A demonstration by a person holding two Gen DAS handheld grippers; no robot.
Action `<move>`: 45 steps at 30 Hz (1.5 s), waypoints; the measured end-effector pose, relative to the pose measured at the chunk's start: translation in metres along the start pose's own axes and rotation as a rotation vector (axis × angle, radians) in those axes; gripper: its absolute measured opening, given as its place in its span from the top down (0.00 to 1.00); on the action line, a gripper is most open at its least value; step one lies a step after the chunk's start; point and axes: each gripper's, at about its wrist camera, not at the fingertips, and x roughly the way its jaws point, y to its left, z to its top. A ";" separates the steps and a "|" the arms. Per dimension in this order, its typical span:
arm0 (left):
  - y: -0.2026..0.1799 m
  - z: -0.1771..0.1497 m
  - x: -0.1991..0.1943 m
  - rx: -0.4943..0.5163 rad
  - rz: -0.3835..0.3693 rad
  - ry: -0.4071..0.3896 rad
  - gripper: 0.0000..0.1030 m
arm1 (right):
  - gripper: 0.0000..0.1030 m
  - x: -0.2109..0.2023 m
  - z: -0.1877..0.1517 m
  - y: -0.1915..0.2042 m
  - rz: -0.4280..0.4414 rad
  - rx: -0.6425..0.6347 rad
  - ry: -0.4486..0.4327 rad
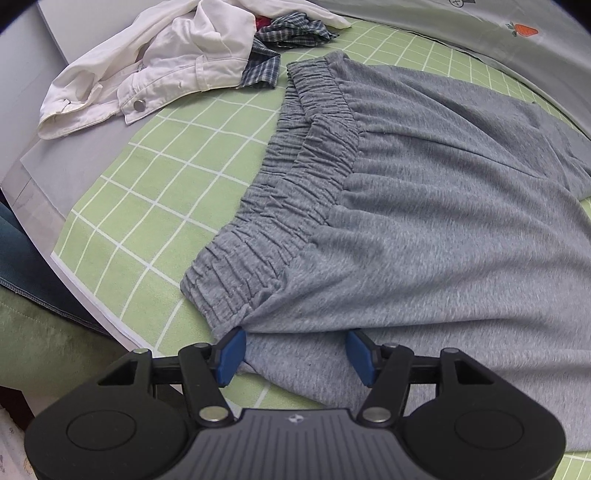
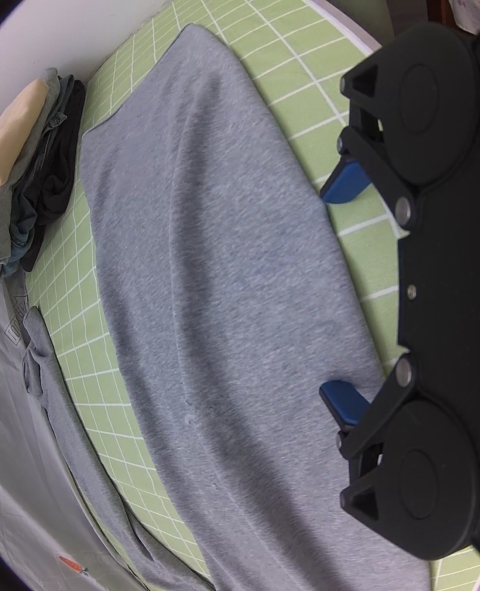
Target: Fold clothes
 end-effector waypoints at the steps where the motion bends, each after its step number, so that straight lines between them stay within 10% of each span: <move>1: 0.002 0.000 0.000 -0.002 0.005 0.002 0.40 | 0.00 0.000 0.000 -0.001 -0.001 0.002 0.006; 7: 0.035 -0.007 0.000 -0.013 0.182 -0.013 0.12 | 0.00 -0.005 -0.007 -0.005 0.000 0.000 0.029; 29: -0.010 0.077 -0.026 0.050 -0.017 -0.134 0.16 | 0.00 -0.006 0.053 0.042 0.003 -0.089 -0.117; 45: -0.115 0.168 0.055 0.143 0.021 -0.048 0.16 | 0.18 0.095 0.230 0.085 0.034 -0.008 -0.189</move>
